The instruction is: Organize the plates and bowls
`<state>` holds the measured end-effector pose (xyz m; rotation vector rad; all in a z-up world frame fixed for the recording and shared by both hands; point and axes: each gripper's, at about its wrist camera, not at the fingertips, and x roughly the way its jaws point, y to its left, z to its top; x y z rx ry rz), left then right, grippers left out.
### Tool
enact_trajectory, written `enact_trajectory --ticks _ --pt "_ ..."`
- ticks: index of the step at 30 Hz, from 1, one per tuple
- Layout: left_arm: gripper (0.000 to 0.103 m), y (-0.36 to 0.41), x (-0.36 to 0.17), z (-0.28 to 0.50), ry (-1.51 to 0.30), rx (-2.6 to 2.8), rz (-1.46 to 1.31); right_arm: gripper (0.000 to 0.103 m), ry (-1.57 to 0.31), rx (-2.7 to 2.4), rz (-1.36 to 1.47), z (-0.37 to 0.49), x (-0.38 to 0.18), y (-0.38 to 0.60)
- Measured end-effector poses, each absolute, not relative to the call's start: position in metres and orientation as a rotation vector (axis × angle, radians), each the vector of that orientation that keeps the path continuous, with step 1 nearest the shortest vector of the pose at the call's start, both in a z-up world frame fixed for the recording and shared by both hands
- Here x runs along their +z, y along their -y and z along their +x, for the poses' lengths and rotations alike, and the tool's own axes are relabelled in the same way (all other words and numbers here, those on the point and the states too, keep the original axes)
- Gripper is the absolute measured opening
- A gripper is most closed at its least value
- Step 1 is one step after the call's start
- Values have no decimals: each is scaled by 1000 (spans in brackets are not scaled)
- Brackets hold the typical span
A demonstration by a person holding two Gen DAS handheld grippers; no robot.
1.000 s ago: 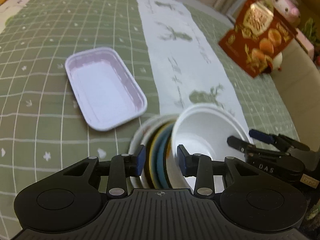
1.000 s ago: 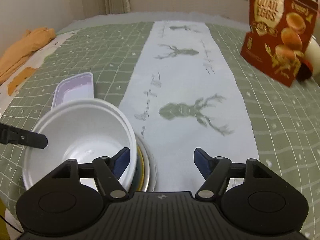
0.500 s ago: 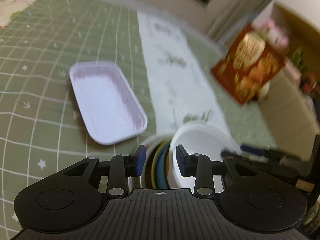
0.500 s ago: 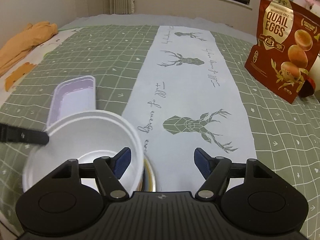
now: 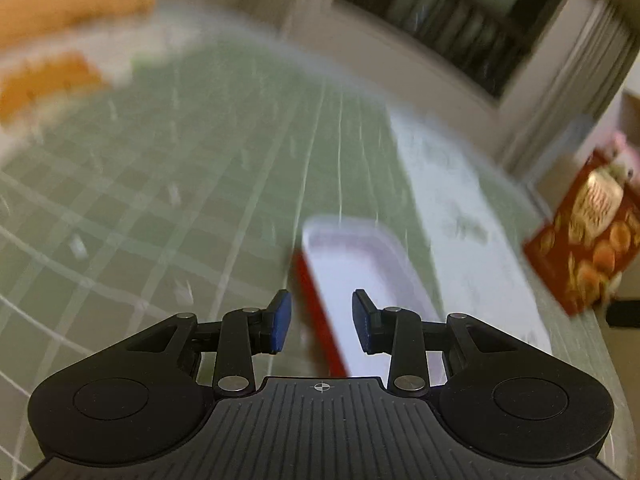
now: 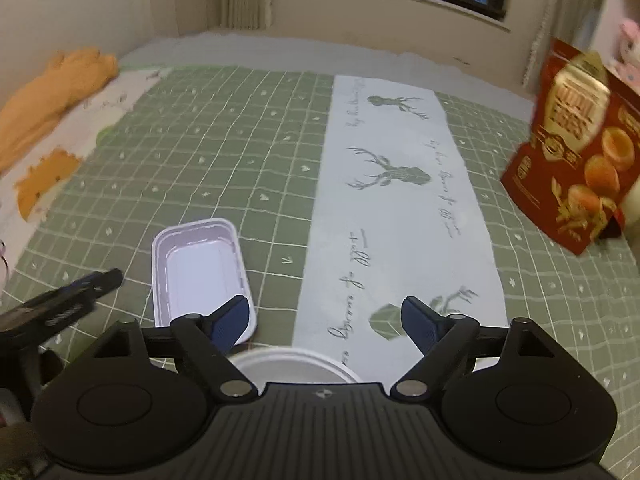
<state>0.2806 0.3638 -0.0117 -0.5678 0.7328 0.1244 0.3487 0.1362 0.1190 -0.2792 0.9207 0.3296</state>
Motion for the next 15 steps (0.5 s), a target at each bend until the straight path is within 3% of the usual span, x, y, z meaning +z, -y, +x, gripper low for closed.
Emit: enact_trajectory --ticks 9,15 --pt "37 -381 -44 298 -783 97 -668 83 -1140 288 -356 405 54 -228" --pt "37 -383 -47 299 -779 63 -667 72 -1182 179 -336 434 24 -238"
